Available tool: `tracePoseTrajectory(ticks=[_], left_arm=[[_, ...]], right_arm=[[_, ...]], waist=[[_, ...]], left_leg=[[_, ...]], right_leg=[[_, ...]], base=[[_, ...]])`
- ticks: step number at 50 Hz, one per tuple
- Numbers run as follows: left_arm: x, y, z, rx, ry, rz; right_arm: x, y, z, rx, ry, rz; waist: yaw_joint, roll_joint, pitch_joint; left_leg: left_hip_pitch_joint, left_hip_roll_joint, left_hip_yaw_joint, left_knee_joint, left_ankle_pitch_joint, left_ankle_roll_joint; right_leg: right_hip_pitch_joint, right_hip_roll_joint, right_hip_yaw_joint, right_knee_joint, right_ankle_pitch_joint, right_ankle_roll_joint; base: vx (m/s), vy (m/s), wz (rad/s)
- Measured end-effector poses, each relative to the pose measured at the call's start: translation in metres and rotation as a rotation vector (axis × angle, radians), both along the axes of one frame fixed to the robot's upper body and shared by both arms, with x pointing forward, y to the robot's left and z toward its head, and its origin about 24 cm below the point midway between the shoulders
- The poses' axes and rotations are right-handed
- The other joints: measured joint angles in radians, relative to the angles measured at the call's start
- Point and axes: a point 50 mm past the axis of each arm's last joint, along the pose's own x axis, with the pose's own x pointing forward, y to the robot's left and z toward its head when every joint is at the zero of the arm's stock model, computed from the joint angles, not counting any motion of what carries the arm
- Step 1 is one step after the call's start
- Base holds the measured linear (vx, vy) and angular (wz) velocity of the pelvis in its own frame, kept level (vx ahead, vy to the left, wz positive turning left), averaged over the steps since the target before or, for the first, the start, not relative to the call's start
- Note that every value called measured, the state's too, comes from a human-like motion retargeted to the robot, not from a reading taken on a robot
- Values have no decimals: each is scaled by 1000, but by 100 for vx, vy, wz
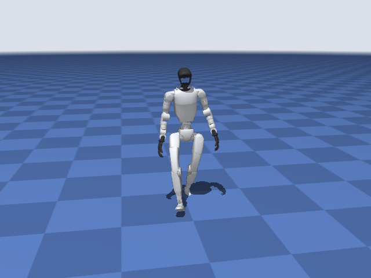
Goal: Walk
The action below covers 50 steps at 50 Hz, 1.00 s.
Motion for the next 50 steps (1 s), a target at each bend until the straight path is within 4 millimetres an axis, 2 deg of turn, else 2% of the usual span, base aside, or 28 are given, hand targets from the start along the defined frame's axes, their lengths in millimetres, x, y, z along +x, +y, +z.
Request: tracePoseTrajectory(ticks=[7,13,17,23,27,30,35,41,45,50], left_arm=[[16,-7,4,-10,-45,-35],[22,-20,3,-35,-51,-59],[25,-30,1,-59,-53,-60],[28,-34,2,-75,-69,-48],[34,-28,6,-63,-102,-33],[39,-21,11,-46,-135,-21],[47,-4,20,-1,-185,1],[56,14,32,43,-247,42],[56,18,34,48,-273,62],[53,16,33,34,-273,59]], right_arm=[[-1,1,-1,3,2,-16],[0,-1,0,-8,-5,-33],[5,-5,3,-25,-24,-48],[9,-10,6,-43,-58,-64],[6,-17,8,-56,-66,-83],[1,-22,8,-67,-57,-99],[-8,-29,8,-79,-27,-109],[-8,-28,7,-64,-12,-75],[-10,-24,5,-47,-9,-61],[-12,-16,2,-29,-8,-47]], waist=[[-23,2,10],[-56,16,18],[-74,42,26],[-79,80,28],[-71,92,19],[-59,93,9],[-18,88,-5],[40,62,10],[67,39,20],[72,7,20]], left_leg=[[72,1,-35,2,6,-22],[126,15,-77,32,93,-69],[142,25,-122,72,241,-138],[76,30,-164,258,527,-293],[-23,58,-113,455,612,-332],[-127,107,-41,623,548,-291],[-311,200,48,811,321,-177],[-481,223,83,720,146,-114],[-551,197,101,500,126,-116],[-576,127,105,108,243,-164]], right_leg=[[-40,-10,2,85,79,-8],[-56,1,29,241,84,-59],[-32,51,46,278,51,-107],[47,146,68,238,22,-156],[112,194,93,195,4,-163],[168,223,112,156,-10,-155],[273,272,157,72,-27,-128],[448,310,244,-68,-37,-95],[555,308,303,-136,-59,-77],[665,283,342,-183,-100,-62]], base=[[35,-10,5],[41,-11,-6],[40,-12,-27],[38,-9,-43],[40,-5,-45],[42,-4,-45],[45,-2,-58],[49,-1,-72],[49,0,-66],[47,2,-44]])
